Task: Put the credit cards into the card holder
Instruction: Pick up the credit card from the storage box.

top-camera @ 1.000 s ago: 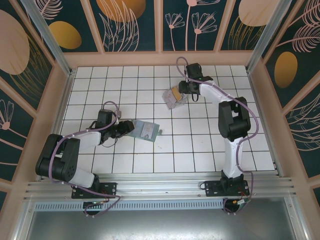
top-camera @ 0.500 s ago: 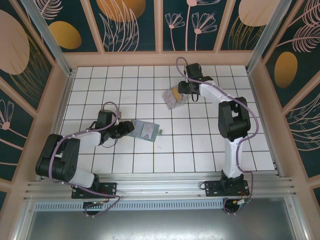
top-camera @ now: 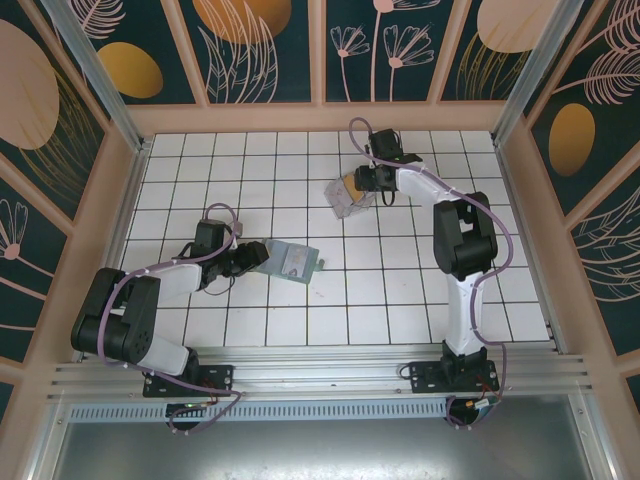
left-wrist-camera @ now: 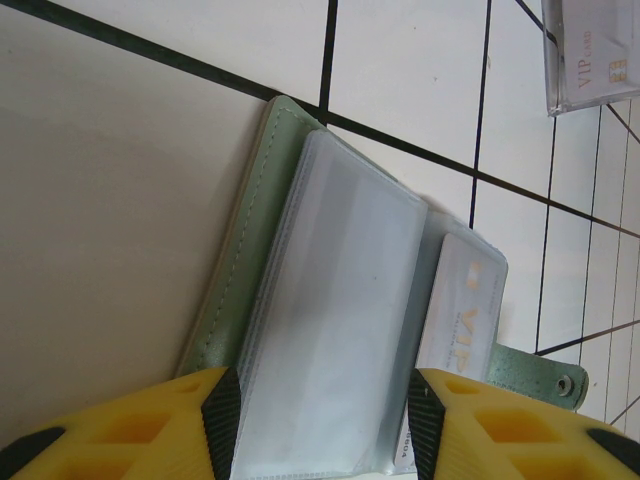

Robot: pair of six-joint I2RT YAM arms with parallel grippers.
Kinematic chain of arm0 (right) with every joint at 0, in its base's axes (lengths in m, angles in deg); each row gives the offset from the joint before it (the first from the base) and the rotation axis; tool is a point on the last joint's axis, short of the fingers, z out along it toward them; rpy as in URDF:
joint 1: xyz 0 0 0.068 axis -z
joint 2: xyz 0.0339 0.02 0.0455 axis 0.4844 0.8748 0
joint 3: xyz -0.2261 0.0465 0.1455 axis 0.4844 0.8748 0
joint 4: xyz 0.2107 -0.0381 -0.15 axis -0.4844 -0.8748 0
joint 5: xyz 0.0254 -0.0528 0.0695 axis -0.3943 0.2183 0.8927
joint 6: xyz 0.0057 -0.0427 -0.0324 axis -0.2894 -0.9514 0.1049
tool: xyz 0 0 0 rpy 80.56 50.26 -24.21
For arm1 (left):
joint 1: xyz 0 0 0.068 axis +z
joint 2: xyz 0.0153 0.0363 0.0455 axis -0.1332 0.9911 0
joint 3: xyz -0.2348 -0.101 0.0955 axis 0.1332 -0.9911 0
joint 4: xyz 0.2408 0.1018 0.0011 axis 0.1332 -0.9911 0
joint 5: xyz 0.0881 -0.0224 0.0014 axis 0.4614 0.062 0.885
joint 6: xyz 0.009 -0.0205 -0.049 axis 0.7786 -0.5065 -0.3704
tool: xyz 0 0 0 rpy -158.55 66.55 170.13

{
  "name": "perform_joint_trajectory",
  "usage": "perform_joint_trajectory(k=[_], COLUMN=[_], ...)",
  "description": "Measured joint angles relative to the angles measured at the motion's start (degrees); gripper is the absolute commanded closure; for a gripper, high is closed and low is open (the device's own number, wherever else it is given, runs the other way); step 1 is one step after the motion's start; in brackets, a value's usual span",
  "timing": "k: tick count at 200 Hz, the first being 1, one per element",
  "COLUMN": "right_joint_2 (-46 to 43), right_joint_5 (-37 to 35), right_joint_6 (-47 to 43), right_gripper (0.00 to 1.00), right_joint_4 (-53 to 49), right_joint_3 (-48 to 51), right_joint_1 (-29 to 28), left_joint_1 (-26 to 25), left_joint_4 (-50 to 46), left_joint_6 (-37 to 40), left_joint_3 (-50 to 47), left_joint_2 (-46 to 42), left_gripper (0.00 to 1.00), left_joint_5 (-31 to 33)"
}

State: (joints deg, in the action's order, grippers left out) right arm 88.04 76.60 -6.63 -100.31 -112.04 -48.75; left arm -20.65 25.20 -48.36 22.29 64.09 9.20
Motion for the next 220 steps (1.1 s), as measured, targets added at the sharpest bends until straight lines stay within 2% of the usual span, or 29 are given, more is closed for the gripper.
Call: perform_joint_trajectory(k=[70,220], right_joint_2=[-0.2,-1.1], right_joint_5=[-0.5,-0.7], right_joint_6=[-0.2,-0.7], right_gripper=[0.51,0.63], right_joint_4=[-0.2,-0.8], right_joint_3=[0.0,0.0], right_joint_1=[0.1,0.3], left_joint_1=[0.0,0.0], left_joint_4=[0.4,0.4], left_joint_6=[0.0,-0.4], left_joint_3=[-0.4,-0.4], left_joint_2=[0.0,0.0], left_gripper=[0.5,0.5], left_joint_5=[0.0,-0.2])
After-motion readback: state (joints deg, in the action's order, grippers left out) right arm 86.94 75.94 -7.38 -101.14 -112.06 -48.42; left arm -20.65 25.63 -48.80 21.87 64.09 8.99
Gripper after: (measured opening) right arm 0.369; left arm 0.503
